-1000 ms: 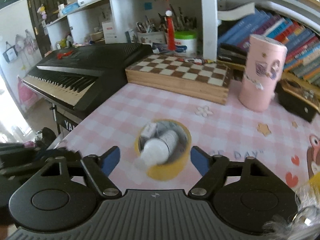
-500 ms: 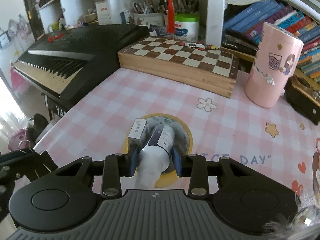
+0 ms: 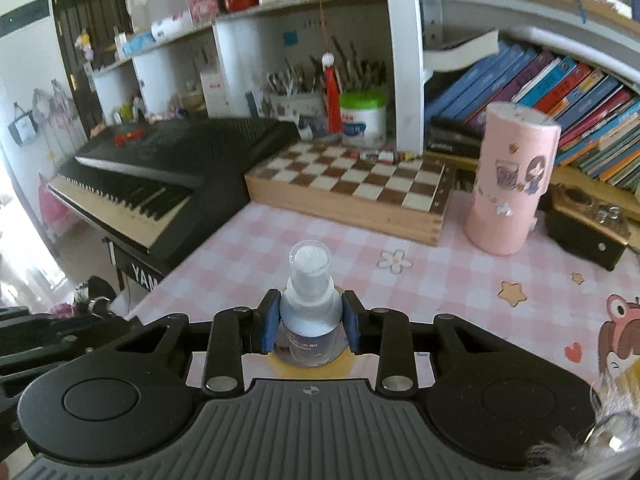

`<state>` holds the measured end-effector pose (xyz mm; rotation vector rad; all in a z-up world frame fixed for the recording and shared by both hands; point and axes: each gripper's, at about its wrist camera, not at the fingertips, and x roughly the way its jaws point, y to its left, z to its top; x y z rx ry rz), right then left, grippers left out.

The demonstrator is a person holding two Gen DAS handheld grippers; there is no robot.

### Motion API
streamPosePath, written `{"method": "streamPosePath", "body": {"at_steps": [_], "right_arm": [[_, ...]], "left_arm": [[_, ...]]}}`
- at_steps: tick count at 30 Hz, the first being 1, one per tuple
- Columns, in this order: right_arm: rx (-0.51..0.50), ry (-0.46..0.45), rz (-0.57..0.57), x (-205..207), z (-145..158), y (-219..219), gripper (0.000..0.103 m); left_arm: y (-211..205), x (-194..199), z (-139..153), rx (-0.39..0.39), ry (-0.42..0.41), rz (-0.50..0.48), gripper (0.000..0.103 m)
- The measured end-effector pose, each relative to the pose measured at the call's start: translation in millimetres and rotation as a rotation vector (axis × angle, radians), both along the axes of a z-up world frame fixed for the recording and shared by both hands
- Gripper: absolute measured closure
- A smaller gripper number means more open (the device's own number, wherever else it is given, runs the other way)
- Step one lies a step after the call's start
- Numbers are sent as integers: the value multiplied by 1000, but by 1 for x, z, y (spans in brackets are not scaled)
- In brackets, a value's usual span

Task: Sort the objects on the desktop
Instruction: 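Grasp the white spray bottle in the tape roll with the right tool while the left tool lifts the clip, then carry the spray bottle and binder clip in both tools toward the yellow box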

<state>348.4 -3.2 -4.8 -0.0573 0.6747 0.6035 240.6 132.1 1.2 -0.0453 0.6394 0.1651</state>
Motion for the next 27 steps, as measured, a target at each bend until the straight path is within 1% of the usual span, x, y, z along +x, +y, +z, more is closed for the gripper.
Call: {"method": "streamPosePath", "body": {"at_steps": [6,17,23,27], "right_arm": [[10,-18,-26,-23,13,-14,73],[-31,1,-65,-77,11,-25,73],[-34,34,-111,-101,9,-30,73],[-34,35,-135,-121,11,-32,73]], "left_arm": [[-1,-14,7,-21,-29,-32,98],[1,-47,15,-39,-44,-114,98],[2,-62,16,-48,-41,-163,98],[2,-73,17,-55,-51,-196,98]]}}
